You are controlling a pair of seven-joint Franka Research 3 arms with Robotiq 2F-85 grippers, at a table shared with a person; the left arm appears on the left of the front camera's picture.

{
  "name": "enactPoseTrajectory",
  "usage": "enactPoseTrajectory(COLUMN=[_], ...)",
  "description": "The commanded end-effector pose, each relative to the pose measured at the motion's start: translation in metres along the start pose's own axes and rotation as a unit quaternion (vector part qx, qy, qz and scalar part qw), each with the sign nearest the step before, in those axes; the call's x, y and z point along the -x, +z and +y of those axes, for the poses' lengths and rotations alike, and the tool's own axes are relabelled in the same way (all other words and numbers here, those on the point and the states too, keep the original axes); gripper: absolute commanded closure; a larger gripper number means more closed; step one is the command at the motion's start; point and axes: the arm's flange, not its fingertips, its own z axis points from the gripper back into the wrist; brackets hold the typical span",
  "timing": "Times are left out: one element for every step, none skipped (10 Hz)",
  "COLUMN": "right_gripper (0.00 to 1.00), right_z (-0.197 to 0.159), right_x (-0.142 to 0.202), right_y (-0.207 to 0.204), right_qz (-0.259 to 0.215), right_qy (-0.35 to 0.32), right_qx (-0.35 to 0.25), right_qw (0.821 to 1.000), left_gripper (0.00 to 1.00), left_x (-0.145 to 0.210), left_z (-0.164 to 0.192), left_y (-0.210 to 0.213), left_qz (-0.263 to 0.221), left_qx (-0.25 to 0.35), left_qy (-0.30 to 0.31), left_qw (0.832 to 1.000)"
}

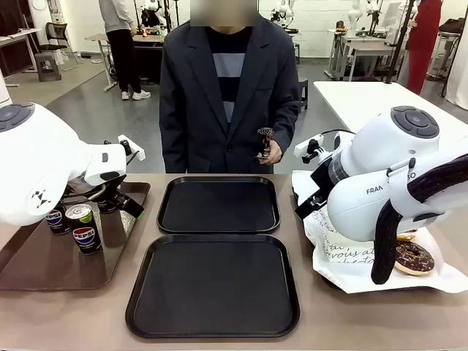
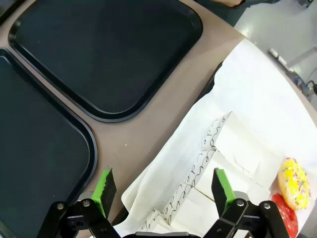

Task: Set up donuts and drinks on trays.
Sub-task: Pick up one Pepsi coke and place it on the Flat Tray.

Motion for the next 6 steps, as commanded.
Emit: enactPoseTrajectory(right_gripper=[0.00, 0.00, 0.00, 0.00, 0.00, 0.00], right_z=[0.0001, 0.0001, 0.0001, 0.0001, 0.0001, 0.0001], right_x=[0.0000, 0.0000, 0.0000, 0.0000, 0.0000, 0.0000], right_y=[0.0000, 0.0000, 0.0000, 0.0000, 0.0000, 0.0000], right_qz=[0.000, 0.000, 0.000, 0.000, 0.000, 0.000], right_qy=[0.000, 0.000, 0.000, 0.000, 0.000, 0.000], right_qx=[0.000, 0.000, 0.000, 0.000, 0.000, 0.000], right_qw=[1.000, 1.000, 1.000, 1.000, 1.000, 1.000], left_gripper=[0.00, 0.00, 0.00, 0.00, 0.00, 0.00], left_x=[0.0000, 0.0000, 0.0000, 0.0000, 0.0000, 0.0000], left_z=[0.0000, 0.0000, 0.0000, 0.0000, 0.0000, 0.0000], left_y=[0.0000, 0.0000, 0.0000, 0.0000, 0.0000, 0.0000], left_qz=[0.000, 0.000, 0.000, 0.000, 0.000, 0.000], left_qx=[0.000, 0.000, 0.000, 0.000, 0.000, 0.000], left_qy=[0.000, 0.000, 0.000, 0.000, 0.000, 0.000], left_qw=[1.000, 1.000, 1.000, 1.000, 1.000, 1.000])
